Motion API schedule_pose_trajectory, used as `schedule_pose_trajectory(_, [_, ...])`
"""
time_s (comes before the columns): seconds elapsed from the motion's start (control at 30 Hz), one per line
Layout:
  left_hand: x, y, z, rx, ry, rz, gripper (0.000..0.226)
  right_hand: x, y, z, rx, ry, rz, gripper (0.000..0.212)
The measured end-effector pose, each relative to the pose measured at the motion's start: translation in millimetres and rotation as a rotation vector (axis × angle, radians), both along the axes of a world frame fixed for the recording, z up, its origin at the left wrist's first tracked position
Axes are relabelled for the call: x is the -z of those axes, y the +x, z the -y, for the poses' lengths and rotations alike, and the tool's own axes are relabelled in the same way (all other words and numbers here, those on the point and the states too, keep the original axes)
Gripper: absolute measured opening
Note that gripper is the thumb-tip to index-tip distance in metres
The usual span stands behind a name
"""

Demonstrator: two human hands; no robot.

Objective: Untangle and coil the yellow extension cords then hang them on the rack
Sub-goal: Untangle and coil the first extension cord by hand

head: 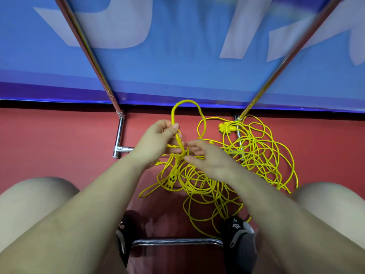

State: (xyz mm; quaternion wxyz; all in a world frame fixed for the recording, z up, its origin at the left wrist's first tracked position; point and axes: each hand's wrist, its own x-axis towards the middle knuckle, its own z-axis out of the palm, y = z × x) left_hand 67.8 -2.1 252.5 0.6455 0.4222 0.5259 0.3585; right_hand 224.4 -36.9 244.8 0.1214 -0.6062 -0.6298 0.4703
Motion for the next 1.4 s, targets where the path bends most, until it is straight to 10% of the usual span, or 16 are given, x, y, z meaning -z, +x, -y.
schedule_pose_trajectory(0.27, [-9.9, -0.4, -6.3, -0.094, -0.130, 0.311, 0.016, 4.2, -8.2, -2.8, 0.047, 0.185, -0.064, 0.008])
schedule_pose_trajectory(0.47, [23.3, -8.0, 4.6, 0.301, 0.093, -0.383, 0.028, -20.6, -2.4, -15.3, 0.479, 0.019, -0.540, 0.013])
schedule_pose_trajectory(0.7, [38.7, -10.2, 8.1, 0.466, 0.285, -0.563, 0.043, -32.6, 8.4, -21.7, 0.772, -0.222, -0.884, 0.020])
schedule_pose_trajectory(0.93, [24.5, -1.6, 4.6, 0.290, 0.419, -0.510, 0.012, -44.9, 20.9, -31.8, 0.802, -0.278, -1.074, 0.027])
schedule_pose_trajectory(1.23, [-2.6, 2.4, -3.1, -0.106, -0.107, 0.079, 0.018, -7.0, -6.6, -2.0, -0.070, -0.012, -0.006, 0.035])
schedule_pose_trajectory(1.4, [-8.6, 1.1, -7.2, -0.127, -0.189, 0.294, 0.021, -6.0, -12.5, -3.3, -0.025, 0.040, -0.073, 0.014])
